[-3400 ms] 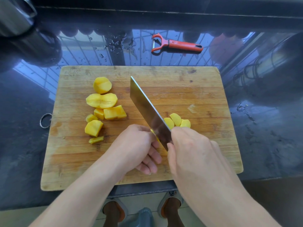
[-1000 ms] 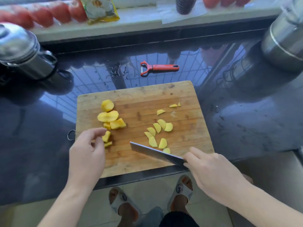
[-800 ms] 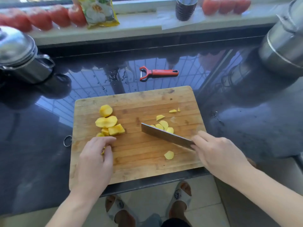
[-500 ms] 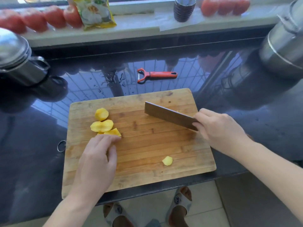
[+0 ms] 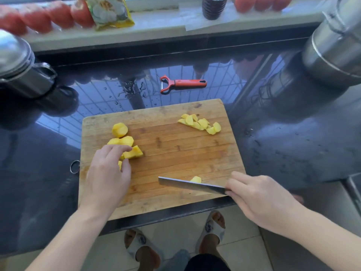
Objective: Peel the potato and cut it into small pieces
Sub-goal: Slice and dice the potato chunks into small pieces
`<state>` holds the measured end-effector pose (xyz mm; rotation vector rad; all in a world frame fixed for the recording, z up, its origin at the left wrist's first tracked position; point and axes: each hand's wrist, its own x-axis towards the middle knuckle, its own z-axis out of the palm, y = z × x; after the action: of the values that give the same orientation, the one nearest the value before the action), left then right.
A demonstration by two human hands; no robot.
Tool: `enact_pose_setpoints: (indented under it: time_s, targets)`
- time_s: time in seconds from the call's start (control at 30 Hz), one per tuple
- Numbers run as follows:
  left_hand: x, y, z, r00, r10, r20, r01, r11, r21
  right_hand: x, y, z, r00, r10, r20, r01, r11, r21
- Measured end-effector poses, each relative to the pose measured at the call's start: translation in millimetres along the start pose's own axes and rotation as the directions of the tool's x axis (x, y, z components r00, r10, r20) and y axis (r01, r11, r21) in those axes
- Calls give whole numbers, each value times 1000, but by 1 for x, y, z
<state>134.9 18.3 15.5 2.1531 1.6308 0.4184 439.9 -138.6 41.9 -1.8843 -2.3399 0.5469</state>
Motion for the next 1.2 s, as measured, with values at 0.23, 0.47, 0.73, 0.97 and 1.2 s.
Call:
enact_pose_setpoints:
  time_s: [0.23, 0.47, 0.73, 0.97, 1.2]
  targets:
    - [2, -11, -2, 998, 33, 51, -35, 998, 44, 43, 59, -8, 987, 25, -161, -34, 998, -52]
    - [16, -13, 9, 974, 196, 110, -216, 951, 223, 91, 88, -30, 958, 149, -247, -150, 989, 12]
    - [44, -12, 24, 952, 267, 148, -305, 856, 417, 59, 42, -29, 947, 244, -211, -206, 961, 186]
    - [55, -14, 23, 914, 354, 201, -404, 740, 538, 68, 47, -13, 969, 214, -127, -202, 974, 99]
    - [50, -13, 33, 894, 414, 168, -434, 712, 552, 102, 76, -29, 934, 293, -204, -275, 955, 108]
